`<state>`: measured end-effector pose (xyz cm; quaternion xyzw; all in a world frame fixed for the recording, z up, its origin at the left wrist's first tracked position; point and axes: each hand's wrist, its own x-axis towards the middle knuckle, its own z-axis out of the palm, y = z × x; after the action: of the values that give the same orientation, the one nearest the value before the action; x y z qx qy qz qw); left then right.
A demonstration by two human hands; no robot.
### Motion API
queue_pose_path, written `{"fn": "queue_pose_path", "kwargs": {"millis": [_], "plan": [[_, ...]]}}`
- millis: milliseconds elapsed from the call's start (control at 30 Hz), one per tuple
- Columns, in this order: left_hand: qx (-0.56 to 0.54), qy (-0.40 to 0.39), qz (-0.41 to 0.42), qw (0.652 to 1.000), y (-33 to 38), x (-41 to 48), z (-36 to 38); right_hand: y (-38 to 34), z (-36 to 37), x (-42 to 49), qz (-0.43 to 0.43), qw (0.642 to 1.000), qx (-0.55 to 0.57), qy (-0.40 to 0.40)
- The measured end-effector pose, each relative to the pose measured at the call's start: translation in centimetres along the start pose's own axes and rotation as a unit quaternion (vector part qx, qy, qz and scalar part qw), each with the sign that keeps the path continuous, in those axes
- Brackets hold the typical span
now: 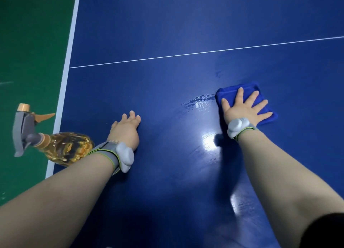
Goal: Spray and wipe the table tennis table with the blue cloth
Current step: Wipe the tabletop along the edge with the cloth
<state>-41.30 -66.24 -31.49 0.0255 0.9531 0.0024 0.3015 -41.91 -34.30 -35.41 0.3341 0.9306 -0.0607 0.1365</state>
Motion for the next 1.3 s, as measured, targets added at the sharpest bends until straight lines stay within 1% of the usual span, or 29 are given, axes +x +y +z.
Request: {"fn": "queue_pose_path", "kwargs": {"millis": [100,200,267,333,367,433,500,533,567,600,667,767,833,933,967,1033,1100,1200,1300], "plan": [[-0.003,-0.011,-0.017,1.000,0.7,-0.6,-0.8,-2.6,0.4,-1.0,-0.042,0.999,-0.013,0.004],[0.013,-0.019,-0.016,1.000,0.8,-0.5,-1.3,-6.7,1.2,-3.4,-0.147,0.988,-0.045,0.006],[0.031,-0.020,-0.007,0.999,0.4,-0.1,-1.4,-10.0,2.3,-5.9,-0.248,0.966,-0.068,-0.005],[0.046,-0.031,-0.001,0.998,-0.2,0.5,-1.5,-12.5,3.1,-8.2,-0.351,0.932,-0.091,-0.019],[0.045,-0.027,-0.001,0.999,-0.4,0.8,-1.6,-13.2,3.3,-8.8,-0.390,0.915,-0.103,-0.022],[0.025,0.021,0.005,0.999,-1.1,1.1,-1.6,-13.6,3.1,-8.5,-0.432,0.895,-0.112,-0.027],[-0.022,0.106,0.010,0.994,-1.7,1.5,-1.7,-13.0,2.5,-6.7,-0.427,0.897,-0.110,-0.024],[-0.047,0.146,0.016,0.988,-1.9,2.0,-1.6,-12.5,2.2,-5.3,-0.404,0.908,-0.107,-0.017],[-0.058,0.169,0.021,0.984,-2.0,2.3,-1.7,-11.8,1.7,-3.8,-0.368,0.924,-0.101,-0.010],[-0.056,0.175,0.023,0.983,-2.1,2.9,-1.7,-11.0,1.2,-2.2,-0.324,0.942,-0.091,-0.002],[-0.036,0.140,0.003,0.989,-2.2,4.1,-2.0,-8.8,0.2,1.4,-0.229,0.971,-0.067,0.005],[-0.015,0.090,-0.023,0.996,-2.0,6.0,-3.1,-4.8,-1.4,5.5,-0.111,0.993,-0.032,0.012],[-0.012,0.068,-0.032,0.997,-1.5,7.1,-4.3,-3.8,-1.7,6.8,-0.073,0.997,-0.018,0.010],[0.009,0.016,-0.061,0.998,-0.2,7.7,-5.8,-4.6,-1.7,7.1,-0.052,0.998,-0.024,0.009],[0.026,0.012,-0.065,0.997,0.0,7.8,-6.0,-5.1,-1.6,7.0,-0.049,0.998,-0.028,0.011],[0.057,0.018,-0.059,0.996,-0.1,8.3,-5.8,-6.3,-1.6,6.7,-0.057,0.998,-0.033,0.016],[0.079,0.013,-0.054,0.995,-0.5,9.0,-5.7,-8.2,-1.4,6.1,-0.094,0.995,-0.032,0.018],[0.105,0.001,-0.057,0.993,-0.8,9.5,-6.3,-13.1,-0.3,3.7,-0.211,0.975,-0.072,0.011],[0.132,0.032,-0.037,0.990,-1.3,9.5,-6.3,-18.0,1.2,0.1,-0.348,0.932,-0.104,-0.004]]}}
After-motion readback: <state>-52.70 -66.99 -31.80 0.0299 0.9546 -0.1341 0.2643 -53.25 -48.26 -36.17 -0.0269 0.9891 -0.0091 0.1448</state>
